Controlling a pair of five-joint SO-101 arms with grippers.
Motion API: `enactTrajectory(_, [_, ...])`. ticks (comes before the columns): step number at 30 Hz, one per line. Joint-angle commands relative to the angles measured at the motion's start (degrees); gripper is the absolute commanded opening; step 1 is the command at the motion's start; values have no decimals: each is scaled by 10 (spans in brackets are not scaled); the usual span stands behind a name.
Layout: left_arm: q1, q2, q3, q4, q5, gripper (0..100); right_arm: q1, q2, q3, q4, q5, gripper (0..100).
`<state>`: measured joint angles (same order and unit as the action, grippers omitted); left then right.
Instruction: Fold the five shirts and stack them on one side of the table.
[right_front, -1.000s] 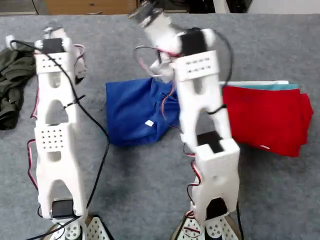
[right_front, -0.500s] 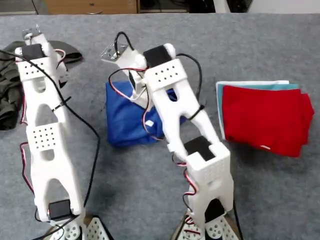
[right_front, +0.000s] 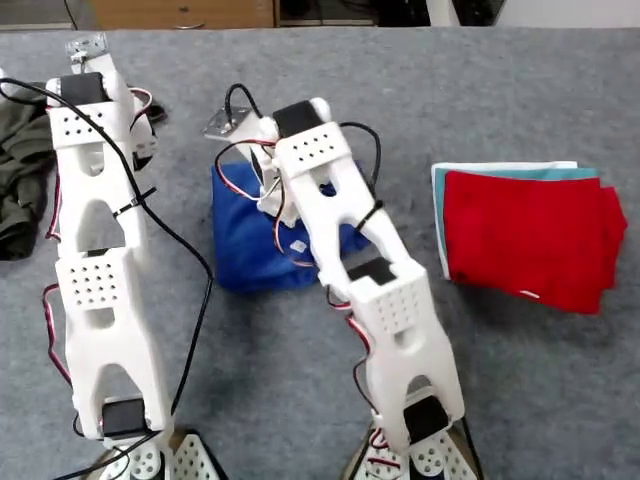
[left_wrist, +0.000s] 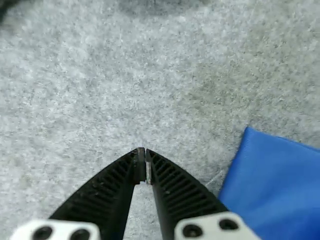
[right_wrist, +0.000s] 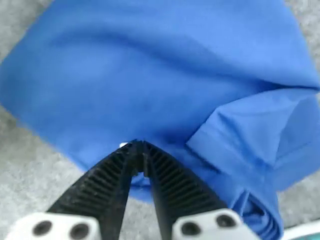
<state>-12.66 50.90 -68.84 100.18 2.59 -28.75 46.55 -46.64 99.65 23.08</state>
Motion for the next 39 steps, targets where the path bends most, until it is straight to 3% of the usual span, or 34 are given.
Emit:
enactTrajectory(1, [-11,-38,-3,5,-14,19,37,23,-73,-6,6,5])
enactTrajectory(16, [-6,-7,-5,-8,-33,19,131,95,-298,-29,37,5])
enactTrajectory(23, [-7,-1,-19,-8,-34,19,167,90,-310,-81,71,5])
enactTrajectory(27, [-7,-1,-20,-8,-34,19,120,65,-353,20,72,5])
enactTrajectory(30, [-7,-1,-20,-8,-34,19,86,50,-327,28,63,5])
enactTrajectory(39, [-13,-7,-24,-3,-45,19,36,-32,-98,25,37,3])
